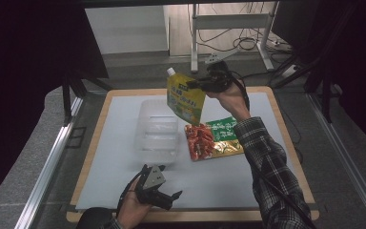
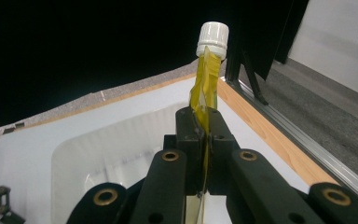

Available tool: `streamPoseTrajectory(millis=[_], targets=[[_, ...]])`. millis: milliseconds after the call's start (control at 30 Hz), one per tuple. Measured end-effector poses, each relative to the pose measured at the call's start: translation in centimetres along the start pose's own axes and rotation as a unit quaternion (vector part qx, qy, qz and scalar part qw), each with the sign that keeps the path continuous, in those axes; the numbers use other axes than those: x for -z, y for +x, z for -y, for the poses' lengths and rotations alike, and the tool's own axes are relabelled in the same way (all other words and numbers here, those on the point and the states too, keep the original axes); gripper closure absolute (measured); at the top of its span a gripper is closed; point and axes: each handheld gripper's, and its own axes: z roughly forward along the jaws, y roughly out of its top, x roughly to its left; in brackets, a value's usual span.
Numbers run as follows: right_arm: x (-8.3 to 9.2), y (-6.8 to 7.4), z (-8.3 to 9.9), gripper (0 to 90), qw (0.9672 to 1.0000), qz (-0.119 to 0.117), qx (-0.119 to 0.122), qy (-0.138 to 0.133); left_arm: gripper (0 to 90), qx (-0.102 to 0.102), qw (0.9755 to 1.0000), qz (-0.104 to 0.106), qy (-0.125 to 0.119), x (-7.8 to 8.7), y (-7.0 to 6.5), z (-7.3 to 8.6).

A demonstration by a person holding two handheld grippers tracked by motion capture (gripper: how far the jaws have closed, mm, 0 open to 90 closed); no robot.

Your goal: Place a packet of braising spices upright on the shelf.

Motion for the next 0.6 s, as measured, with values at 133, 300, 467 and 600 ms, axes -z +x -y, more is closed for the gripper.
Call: streamPoseTrajectory(millis=[133,300,467,600], targets=[[-0.8,-0.2,-0.5,86.6,1.0,-0.005,-0.003,-0.007,0.0,0.0,1.0,0.002,0.001,0.1,0.0,0.1],[-2.1,-0.2,-0.9,86.6,0.9999,-0.011,0.001,-0.009,0.0,0.001,1.0,0.005,0.0,0.2,-0.1,0.1],[-3.8,-0.4,-1.5,86.6,0.9999,-0.014,0.005,-0.009,0.0,-0.001,1.0,0.008,0.003,0.1,-0.2,0.1],[-4.8,-0.4,-1.9,86.6,0.9999,-0.015,0.005,-0.007,0.0,-0.004,0.9999,0.01,0.006,0.1,-0.2,0.1]])
